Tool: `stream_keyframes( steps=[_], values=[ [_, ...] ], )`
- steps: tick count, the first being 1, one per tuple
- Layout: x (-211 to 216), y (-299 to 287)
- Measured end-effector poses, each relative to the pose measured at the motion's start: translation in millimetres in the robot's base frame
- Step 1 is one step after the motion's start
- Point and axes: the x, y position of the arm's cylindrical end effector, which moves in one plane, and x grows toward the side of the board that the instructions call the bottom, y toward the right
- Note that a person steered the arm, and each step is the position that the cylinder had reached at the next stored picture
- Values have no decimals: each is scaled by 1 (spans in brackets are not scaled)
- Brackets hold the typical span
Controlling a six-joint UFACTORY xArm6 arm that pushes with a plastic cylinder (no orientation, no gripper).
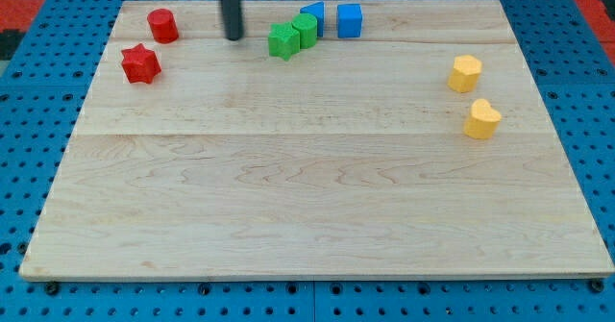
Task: Slide the red star towards the yellow hexagon
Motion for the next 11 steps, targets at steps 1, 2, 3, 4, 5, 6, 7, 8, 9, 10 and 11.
stream_keyframes(
  steps=[1, 2, 3, 4, 5, 6, 7, 8, 9, 10, 11],
  values=[
    [-1, -64],
    [3, -99],
    [24, -108],
    [70, -103],
    [113, -6],
    [157, 93],
    [196, 193],
    [175, 164],
    [172, 107],
    [138, 109],
    [134, 135]
  ],
)
